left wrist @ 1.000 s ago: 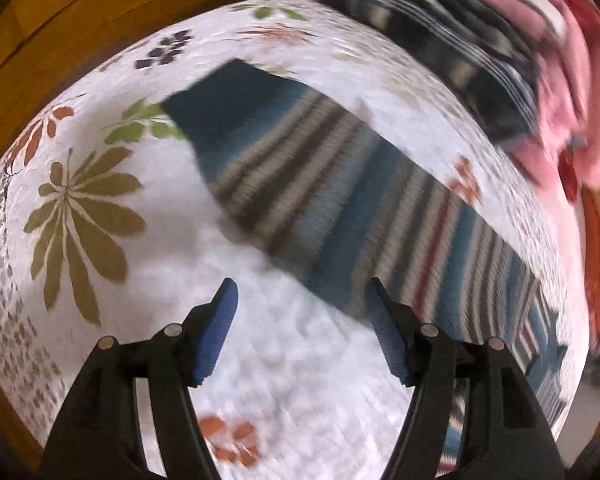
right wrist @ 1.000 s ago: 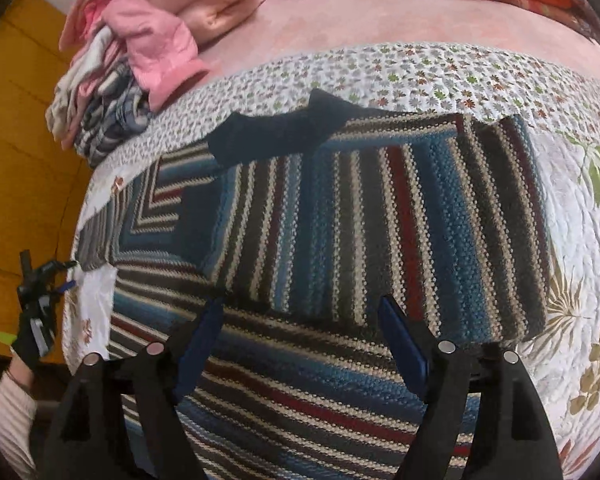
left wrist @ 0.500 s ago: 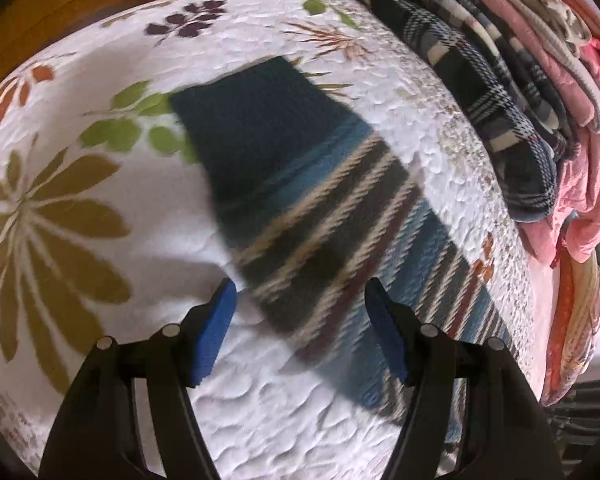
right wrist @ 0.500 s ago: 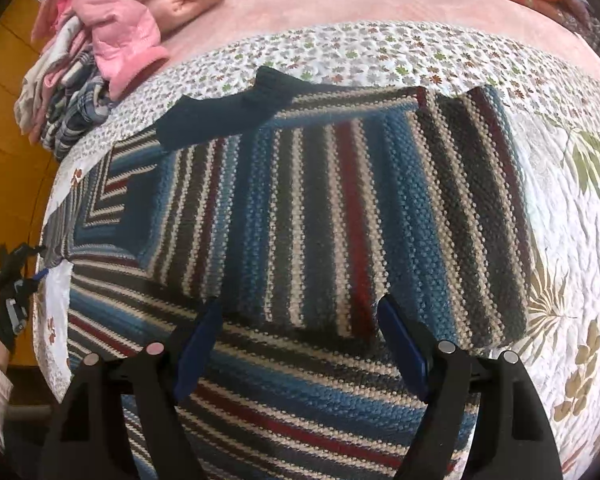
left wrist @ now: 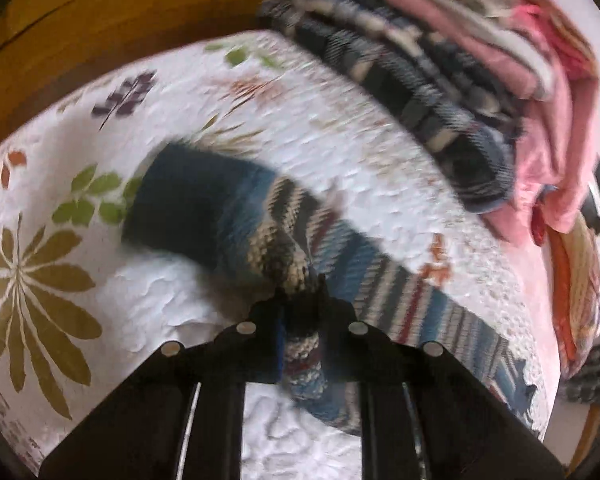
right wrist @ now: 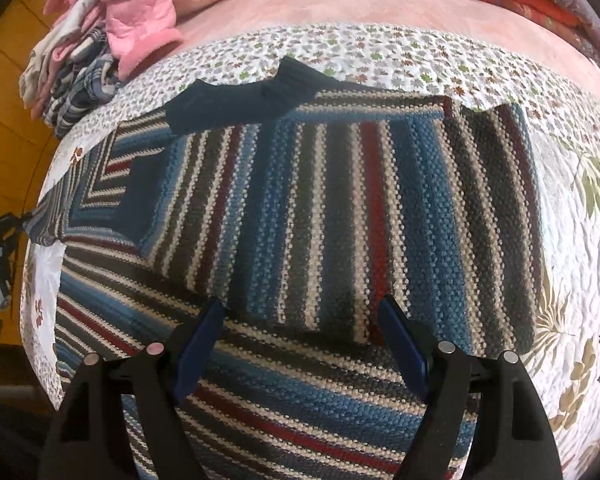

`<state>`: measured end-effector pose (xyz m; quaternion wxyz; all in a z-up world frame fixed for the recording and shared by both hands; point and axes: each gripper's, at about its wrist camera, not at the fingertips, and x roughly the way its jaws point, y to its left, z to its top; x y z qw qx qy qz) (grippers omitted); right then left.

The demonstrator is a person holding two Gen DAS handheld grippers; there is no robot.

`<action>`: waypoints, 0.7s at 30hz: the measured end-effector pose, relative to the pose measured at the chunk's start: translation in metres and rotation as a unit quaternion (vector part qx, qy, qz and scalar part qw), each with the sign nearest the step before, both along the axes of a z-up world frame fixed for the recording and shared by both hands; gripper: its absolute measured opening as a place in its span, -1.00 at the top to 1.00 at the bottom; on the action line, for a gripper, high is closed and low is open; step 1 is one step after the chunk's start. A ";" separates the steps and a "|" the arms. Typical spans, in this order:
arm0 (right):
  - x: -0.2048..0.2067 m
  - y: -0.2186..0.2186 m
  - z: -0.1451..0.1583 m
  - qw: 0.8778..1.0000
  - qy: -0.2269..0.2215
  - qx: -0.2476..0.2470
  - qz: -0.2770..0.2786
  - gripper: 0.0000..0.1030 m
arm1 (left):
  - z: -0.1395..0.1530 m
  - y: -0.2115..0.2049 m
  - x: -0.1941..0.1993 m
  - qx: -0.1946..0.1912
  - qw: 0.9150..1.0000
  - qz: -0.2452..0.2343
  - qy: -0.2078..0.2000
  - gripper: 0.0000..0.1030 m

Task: Fold small clothes
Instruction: 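Fold the held sleeve across the sweater body with the left gripper and release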

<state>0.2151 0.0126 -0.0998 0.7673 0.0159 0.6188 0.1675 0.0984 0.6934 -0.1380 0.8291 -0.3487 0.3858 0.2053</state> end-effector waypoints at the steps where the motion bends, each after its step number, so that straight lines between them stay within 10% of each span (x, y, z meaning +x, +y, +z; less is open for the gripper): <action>1: 0.000 0.000 0.000 1.000 -0.001 -0.001 0.001 -0.55 | 0.006 -0.009 0.001 0.008 1.000 -0.010 -0.003 0.79; 21: 0.010 -0.019 0.017 1.000 -0.021 -0.006 -0.012 -0.55 | 0.046 -0.284 0.058 0.035 0.969 -0.238 -0.059 0.79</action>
